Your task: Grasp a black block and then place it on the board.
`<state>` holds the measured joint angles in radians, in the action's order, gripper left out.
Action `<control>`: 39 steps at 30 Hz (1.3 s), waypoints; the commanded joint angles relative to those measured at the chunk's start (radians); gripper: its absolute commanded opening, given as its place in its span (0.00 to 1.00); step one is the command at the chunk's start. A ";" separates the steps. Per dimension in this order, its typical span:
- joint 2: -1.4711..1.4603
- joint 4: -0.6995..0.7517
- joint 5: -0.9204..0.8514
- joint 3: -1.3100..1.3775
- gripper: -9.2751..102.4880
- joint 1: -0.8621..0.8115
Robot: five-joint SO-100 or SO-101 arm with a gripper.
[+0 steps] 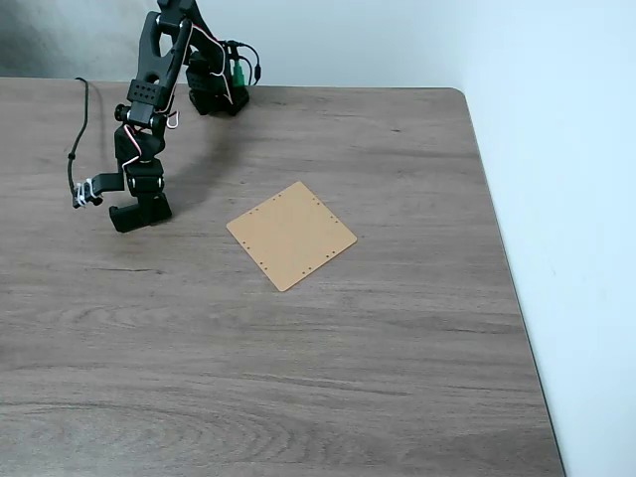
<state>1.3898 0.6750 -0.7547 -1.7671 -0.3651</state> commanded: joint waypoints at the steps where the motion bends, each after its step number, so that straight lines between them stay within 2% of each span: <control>1: 0.058 0.008 -0.020 0.014 0.09 0.002; 10: 0.321 0.150 0.041 -0.028 0.09 0.114; 19: 0.486 0.245 0.216 0.043 0.08 0.449; 27: 0.288 0.307 0.339 0.278 0.08 0.678; 39: 0.069 0.236 0.337 0.354 0.08 0.698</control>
<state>1.4481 0.9250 -0.3866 -1.4696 0.3160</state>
